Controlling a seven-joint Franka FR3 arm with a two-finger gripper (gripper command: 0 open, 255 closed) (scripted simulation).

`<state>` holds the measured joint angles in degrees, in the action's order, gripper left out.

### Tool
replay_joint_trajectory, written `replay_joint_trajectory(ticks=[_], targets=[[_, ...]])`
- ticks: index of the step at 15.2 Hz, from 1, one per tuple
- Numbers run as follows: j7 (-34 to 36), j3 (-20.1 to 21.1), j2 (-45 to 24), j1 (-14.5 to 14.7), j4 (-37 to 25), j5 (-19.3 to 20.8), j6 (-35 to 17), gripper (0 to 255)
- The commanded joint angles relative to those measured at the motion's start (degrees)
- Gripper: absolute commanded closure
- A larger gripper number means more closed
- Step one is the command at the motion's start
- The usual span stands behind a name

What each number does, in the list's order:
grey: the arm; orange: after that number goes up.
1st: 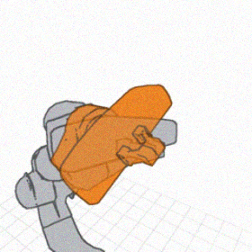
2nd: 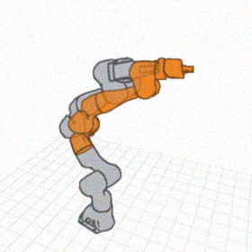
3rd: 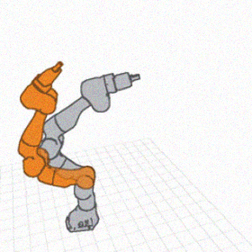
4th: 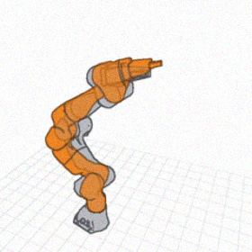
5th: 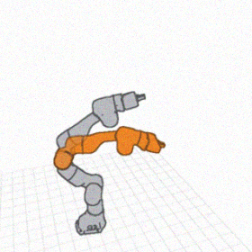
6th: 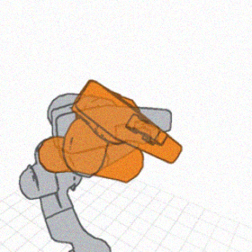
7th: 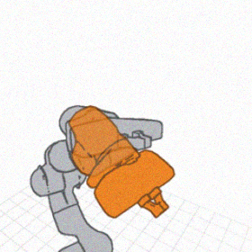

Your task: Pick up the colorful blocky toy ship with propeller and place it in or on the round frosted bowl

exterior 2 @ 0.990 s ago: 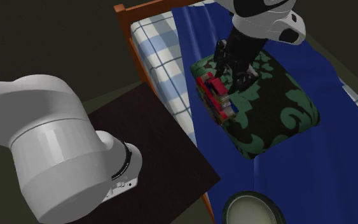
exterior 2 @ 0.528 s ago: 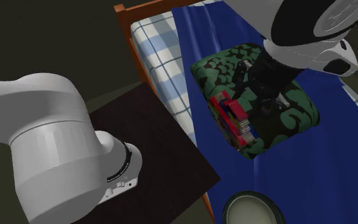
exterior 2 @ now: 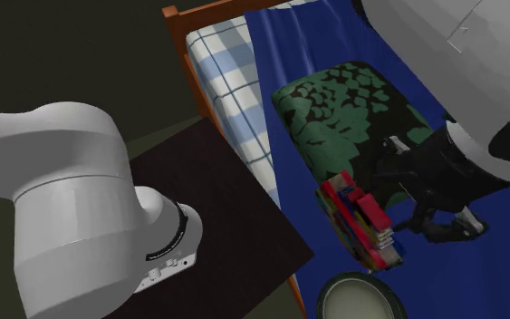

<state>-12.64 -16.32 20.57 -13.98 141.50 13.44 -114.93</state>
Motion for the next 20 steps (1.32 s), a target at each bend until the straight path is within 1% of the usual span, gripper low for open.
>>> replay_joint_trajectory(ticks=[1, 8, 11, 14, 20], targets=[[-2.81, -1.84, -0.54, -1.19, -1.52, 0.82, 0.48, 255], [-13.24, -8.59, -5.28, -4.71, -8.95, 1.99, 1.48, 255], [-17.95, -11.42, -8.27, -5.92, -13.01, 1.53, 1.86, 255], [-23.49, -14.48, -12.33, -7.26, -18.18, 0.17, 2.35, 255], [-23.47, -14.99, -14.19, -7.39, -15.16, -0.26, -2.38, 255]])
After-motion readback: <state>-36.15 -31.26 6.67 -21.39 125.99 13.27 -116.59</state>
